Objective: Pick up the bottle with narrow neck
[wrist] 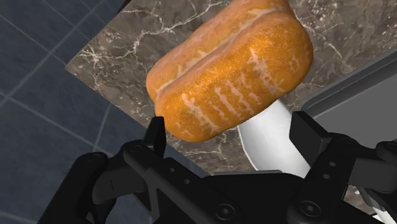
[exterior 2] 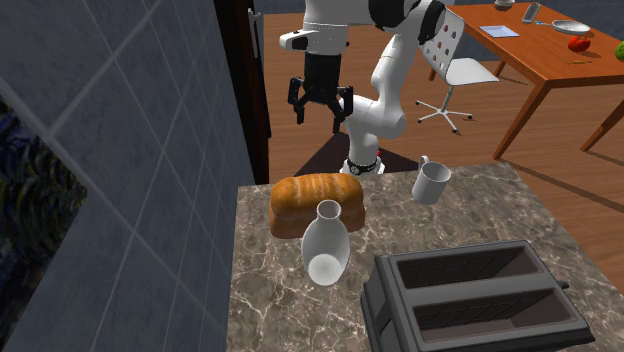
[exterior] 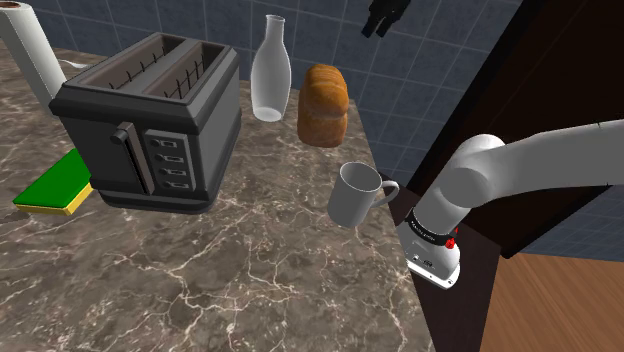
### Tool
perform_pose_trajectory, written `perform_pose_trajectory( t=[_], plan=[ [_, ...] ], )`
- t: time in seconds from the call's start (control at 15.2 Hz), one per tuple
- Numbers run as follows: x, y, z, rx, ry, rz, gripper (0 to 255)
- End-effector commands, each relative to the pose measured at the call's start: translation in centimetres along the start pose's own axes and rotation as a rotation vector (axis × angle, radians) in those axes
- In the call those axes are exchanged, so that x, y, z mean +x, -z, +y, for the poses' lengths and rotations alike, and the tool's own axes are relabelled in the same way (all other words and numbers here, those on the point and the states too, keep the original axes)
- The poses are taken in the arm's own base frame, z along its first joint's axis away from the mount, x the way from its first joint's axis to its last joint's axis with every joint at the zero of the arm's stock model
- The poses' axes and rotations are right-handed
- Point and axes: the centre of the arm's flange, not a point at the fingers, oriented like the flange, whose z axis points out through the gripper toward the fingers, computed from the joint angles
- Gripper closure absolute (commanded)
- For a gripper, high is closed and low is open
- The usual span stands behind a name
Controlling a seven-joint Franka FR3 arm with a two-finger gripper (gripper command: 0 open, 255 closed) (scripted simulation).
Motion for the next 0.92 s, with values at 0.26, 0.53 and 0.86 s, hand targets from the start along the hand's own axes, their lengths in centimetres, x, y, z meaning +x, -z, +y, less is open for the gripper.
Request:
perform_pose_trajectory(
  t=[0.26, 0.53, 0.86],
  plan=[
    [4.9, -1.2, -3.2, -0.016, 0.015, -0.04, 0],
    [9.6, -2.6, -6.4, -0.033, 0.03, -0.08, 0],
    [15.4, -4.7, -10.6, -0.053, 0.049, -0.13, 0]
  ],
)
